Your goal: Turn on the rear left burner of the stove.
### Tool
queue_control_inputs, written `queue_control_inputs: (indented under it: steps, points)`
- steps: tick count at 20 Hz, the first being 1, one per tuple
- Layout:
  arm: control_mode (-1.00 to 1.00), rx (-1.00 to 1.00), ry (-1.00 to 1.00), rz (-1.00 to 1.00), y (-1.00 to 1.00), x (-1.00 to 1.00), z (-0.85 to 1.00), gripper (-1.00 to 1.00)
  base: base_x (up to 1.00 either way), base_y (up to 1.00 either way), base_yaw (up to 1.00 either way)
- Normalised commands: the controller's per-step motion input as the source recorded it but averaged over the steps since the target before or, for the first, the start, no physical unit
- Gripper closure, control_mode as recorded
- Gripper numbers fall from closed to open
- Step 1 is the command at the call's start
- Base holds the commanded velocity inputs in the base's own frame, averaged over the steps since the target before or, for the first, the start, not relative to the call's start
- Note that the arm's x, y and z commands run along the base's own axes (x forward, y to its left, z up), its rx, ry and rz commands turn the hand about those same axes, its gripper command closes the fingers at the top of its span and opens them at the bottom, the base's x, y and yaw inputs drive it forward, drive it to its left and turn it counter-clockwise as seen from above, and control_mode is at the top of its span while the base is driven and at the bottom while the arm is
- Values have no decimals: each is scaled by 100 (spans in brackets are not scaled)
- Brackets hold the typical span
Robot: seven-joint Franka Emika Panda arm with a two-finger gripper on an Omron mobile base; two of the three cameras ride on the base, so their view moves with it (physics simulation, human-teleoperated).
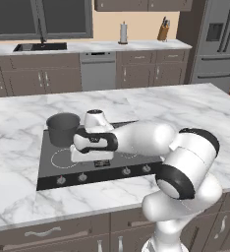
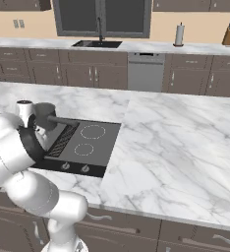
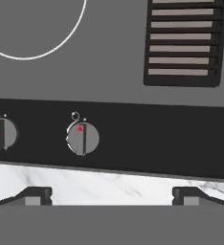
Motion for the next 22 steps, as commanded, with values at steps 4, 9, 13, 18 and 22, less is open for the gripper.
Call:
queue_control_inputs:
  steps: [4,9,13,18,22]
  points:
    - [-100,0,10,0,17,20,-24,-100,0,0,0]
    - [-100,-1,11,0,23,14,-20,-100,0,0,0]
    - [-100,0,4,-1,26,8,-23,-100,0,0,0]
    - [-100,0,1,-1,18,7,-23,-100,0,0,0]
    - [-100,0,1,0,1,3,-18,-100,0,0,0]
